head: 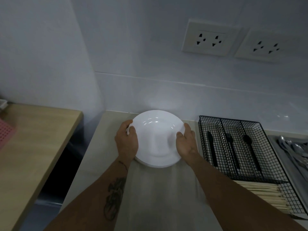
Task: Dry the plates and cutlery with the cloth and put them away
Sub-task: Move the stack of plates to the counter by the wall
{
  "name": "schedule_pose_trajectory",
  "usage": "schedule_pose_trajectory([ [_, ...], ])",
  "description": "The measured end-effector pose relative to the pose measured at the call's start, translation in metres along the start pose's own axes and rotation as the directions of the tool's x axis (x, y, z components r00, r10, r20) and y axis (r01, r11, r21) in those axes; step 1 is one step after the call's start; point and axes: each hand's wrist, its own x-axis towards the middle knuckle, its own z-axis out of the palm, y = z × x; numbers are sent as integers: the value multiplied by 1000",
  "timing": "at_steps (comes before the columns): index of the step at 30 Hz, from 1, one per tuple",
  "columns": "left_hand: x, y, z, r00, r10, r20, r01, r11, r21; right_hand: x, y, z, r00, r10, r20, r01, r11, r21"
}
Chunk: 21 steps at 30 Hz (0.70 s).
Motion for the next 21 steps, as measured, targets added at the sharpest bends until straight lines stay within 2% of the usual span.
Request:
schedule_pose_trajectory([
  [10, 3, 8, -1, 999, 35, 25, -36, 998, 54, 9, -1, -5, 998, -22, 58, 22, 1000, 13],
  [16, -13, 19, -10, 994, 91, 61, -98, 988, 120, -5, 2, -21, 997, -67, 25, 71, 964, -257],
  [21, -47, 36, -24, 976, 201, 82, -210, 969, 131, -46, 6, -58, 972, -233, 34, 233, 934, -270],
])
